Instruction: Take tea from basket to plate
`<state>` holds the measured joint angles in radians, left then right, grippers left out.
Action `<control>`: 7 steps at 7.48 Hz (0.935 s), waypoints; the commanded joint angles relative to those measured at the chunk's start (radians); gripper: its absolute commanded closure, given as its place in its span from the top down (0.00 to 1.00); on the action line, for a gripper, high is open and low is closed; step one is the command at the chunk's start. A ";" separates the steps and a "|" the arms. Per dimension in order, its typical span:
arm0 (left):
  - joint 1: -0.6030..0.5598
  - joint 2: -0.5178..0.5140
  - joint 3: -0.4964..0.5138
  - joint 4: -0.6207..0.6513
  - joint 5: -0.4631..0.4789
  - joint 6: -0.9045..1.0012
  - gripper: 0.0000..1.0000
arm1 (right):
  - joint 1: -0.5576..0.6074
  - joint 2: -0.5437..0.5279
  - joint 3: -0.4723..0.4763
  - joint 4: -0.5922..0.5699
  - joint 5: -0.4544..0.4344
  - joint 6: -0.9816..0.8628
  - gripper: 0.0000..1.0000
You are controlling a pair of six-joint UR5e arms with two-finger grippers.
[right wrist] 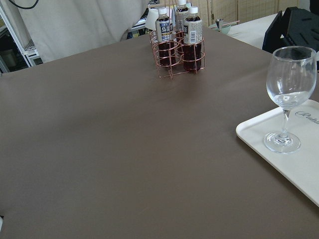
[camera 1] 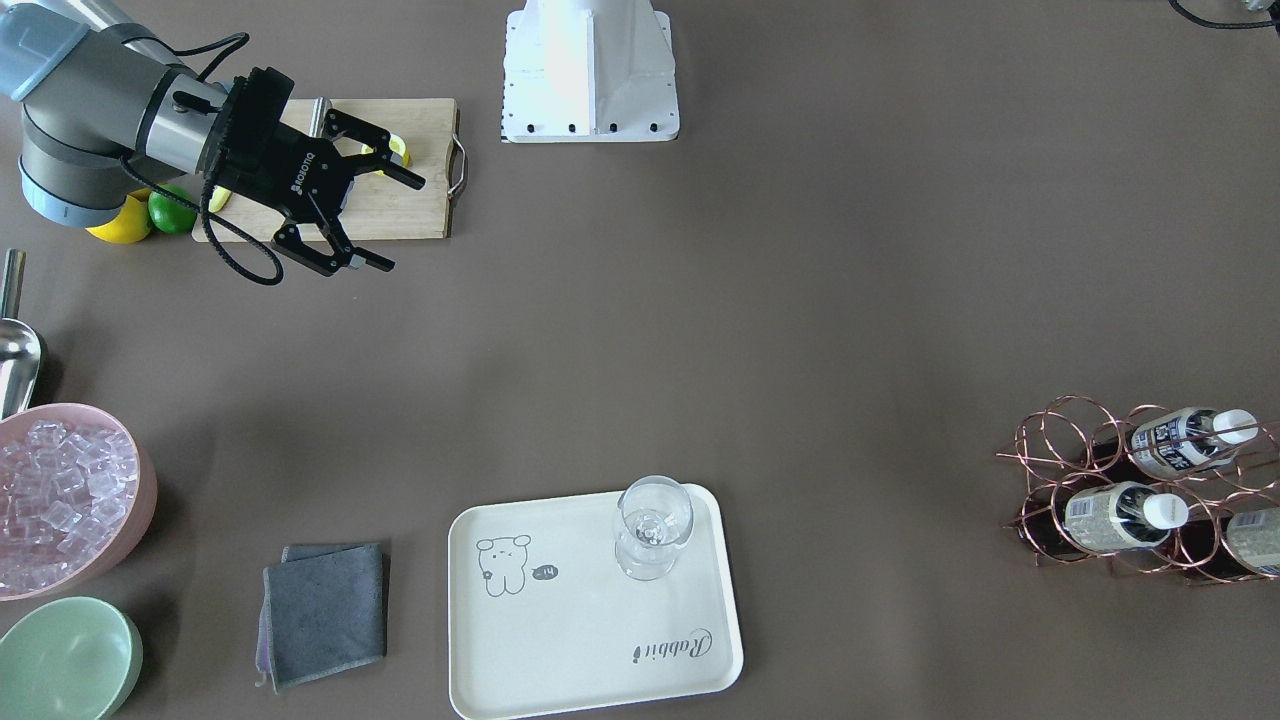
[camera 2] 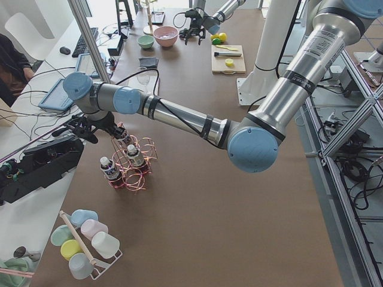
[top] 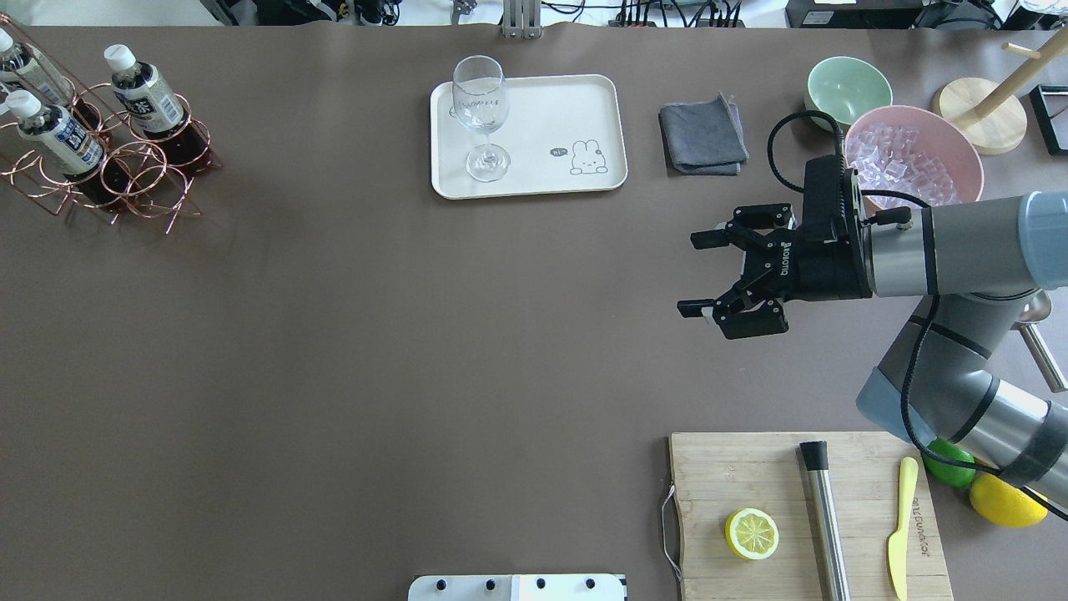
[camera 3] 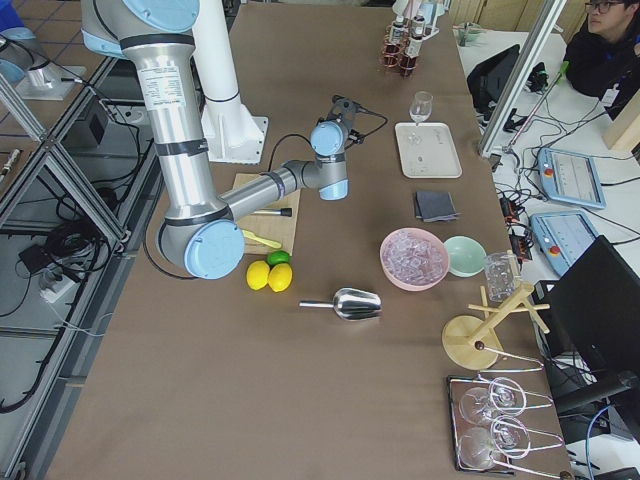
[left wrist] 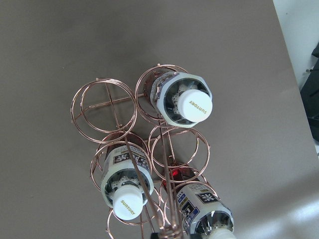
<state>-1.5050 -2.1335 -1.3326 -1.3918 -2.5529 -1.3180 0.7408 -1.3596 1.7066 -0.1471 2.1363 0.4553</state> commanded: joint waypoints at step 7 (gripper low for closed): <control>0.089 -0.041 -0.381 0.197 -0.033 -0.401 0.00 | -0.006 -0.039 0.021 0.000 0.005 0.034 1.00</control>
<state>-1.4604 -2.1508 -1.6545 -1.2005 -2.5885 -1.5966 0.7375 -1.3912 1.7302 -0.1470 2.1362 0.4814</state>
